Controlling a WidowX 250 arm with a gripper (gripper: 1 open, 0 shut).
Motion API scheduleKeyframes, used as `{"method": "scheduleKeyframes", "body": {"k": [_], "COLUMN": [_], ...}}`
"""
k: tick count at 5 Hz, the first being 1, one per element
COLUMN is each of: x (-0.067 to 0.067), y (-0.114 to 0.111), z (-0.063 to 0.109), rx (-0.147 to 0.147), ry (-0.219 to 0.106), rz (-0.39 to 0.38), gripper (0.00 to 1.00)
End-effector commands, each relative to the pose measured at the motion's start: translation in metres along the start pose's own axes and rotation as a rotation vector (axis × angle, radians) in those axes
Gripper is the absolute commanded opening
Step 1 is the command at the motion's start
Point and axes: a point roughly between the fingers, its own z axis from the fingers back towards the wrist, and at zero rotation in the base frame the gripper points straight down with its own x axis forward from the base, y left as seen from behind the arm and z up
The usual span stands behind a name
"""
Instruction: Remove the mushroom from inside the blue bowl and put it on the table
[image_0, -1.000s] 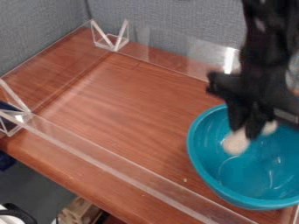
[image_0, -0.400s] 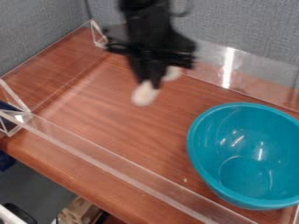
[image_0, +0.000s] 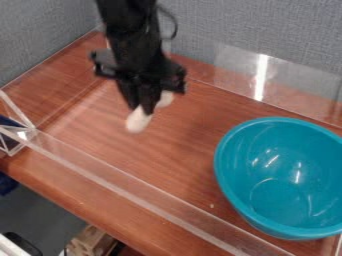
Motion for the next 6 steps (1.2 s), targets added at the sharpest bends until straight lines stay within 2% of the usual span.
{"method": "scheduleKeyframes", "body": {"k": [1,3,5,6], "x": [0.005,0.015,0.03,0.027], "y": [0.006,0.007,0.009,0.013], "z": [-0.015,-0.03,-0.037,-0.049], "rx": [0.011,0.008,-0.007,0.003], "ry": [-0.005,-0.006,-0.034,-0.015], "rz": [-0.006,-0.014,-0.026,-0.024], "gripper": [0.0,0.0,0.0,0.0]}}
